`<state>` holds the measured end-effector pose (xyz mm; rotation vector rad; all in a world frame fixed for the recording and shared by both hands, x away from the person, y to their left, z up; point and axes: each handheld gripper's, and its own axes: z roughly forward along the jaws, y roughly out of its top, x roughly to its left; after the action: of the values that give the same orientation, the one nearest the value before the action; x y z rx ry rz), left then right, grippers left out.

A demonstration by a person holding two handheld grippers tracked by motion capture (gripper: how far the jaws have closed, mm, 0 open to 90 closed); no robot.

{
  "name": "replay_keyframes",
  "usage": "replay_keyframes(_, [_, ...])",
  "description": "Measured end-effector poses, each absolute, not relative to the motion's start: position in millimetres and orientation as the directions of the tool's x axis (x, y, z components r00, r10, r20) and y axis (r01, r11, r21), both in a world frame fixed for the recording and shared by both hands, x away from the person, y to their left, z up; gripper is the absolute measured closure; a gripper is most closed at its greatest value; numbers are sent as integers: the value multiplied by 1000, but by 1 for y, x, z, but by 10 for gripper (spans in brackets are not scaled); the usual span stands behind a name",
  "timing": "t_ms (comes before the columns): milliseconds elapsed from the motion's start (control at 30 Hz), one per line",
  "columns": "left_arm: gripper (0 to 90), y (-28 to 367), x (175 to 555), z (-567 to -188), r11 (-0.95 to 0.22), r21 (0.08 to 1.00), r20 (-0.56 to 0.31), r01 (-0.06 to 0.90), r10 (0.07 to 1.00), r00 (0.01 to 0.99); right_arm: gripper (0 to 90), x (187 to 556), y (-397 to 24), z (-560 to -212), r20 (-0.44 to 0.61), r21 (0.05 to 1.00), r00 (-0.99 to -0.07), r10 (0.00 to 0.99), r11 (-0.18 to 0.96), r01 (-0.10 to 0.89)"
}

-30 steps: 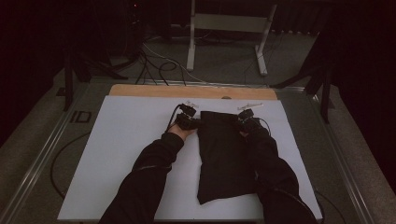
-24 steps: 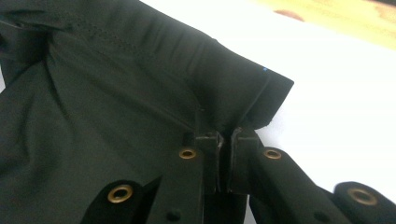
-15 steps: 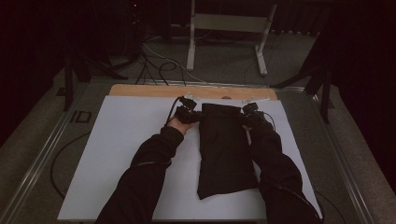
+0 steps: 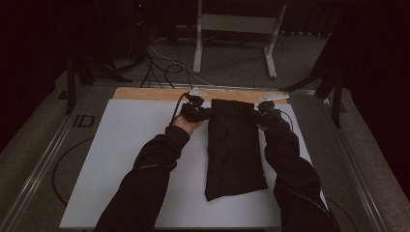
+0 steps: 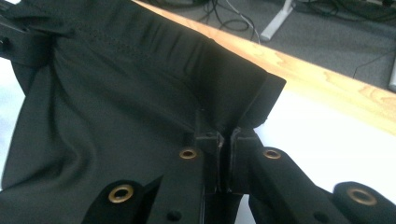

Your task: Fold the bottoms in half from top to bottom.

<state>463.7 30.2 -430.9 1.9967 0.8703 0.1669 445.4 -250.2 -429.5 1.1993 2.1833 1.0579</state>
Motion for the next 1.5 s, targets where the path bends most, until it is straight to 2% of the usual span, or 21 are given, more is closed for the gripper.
replay_keyframes(600, [805,33,444,-426,-363,798,-214,482,577,789,860,418,-257,-426,-41,805,-577,816,369,464])
replay_keyframes(1500, [807,31,410,-427,-379,801,-232,464,517,824,860,382,-262,-433,-44,817,-595,802,372,441])
